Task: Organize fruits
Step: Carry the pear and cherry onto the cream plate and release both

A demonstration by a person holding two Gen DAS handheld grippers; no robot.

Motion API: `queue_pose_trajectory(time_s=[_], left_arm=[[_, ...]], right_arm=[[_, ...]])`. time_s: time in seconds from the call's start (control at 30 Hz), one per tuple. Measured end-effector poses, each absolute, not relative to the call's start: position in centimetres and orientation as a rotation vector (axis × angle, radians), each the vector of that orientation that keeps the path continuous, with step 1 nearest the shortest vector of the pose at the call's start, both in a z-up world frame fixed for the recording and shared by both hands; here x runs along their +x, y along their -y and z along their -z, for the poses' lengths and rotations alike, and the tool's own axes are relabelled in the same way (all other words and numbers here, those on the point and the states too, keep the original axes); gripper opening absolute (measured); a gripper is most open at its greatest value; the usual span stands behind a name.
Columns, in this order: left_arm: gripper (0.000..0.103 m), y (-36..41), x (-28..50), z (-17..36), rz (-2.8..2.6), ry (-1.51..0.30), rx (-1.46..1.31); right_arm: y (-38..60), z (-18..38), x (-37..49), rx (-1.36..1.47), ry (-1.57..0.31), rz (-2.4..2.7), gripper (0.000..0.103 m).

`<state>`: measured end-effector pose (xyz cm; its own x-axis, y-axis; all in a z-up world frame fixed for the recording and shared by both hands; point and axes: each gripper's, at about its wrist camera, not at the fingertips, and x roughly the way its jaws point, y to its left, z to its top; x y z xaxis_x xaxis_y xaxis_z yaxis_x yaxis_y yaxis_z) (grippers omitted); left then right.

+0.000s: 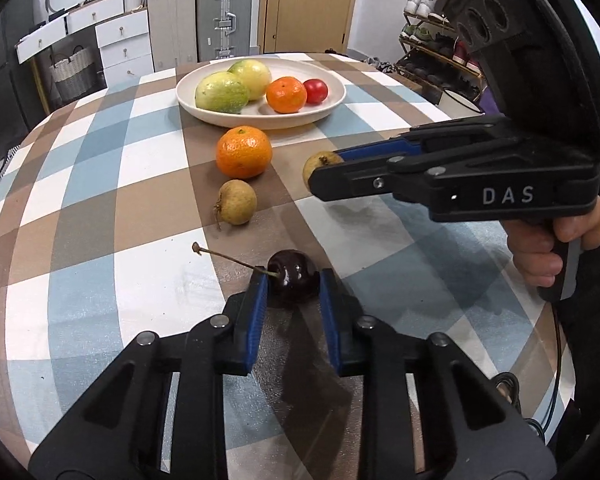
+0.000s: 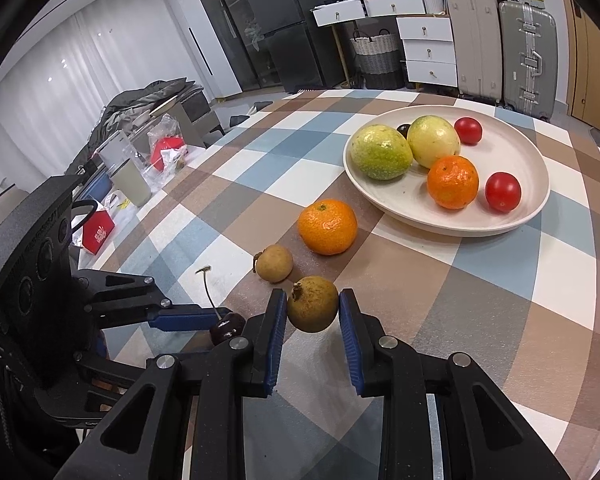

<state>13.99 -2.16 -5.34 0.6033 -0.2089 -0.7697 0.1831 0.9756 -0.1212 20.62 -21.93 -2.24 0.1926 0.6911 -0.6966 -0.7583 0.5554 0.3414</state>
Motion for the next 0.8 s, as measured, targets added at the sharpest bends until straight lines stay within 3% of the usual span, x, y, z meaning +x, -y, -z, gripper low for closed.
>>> queue_pose_trajectory(time_s=[0.8], left_arm=[[0.023, -0.4, 15.6, 2.1, 0.138, -0.765, -0.09]], right_arm=[[23.3, 0.9, 20.9, -0.029, -0.851, -0.991, 0.027]])
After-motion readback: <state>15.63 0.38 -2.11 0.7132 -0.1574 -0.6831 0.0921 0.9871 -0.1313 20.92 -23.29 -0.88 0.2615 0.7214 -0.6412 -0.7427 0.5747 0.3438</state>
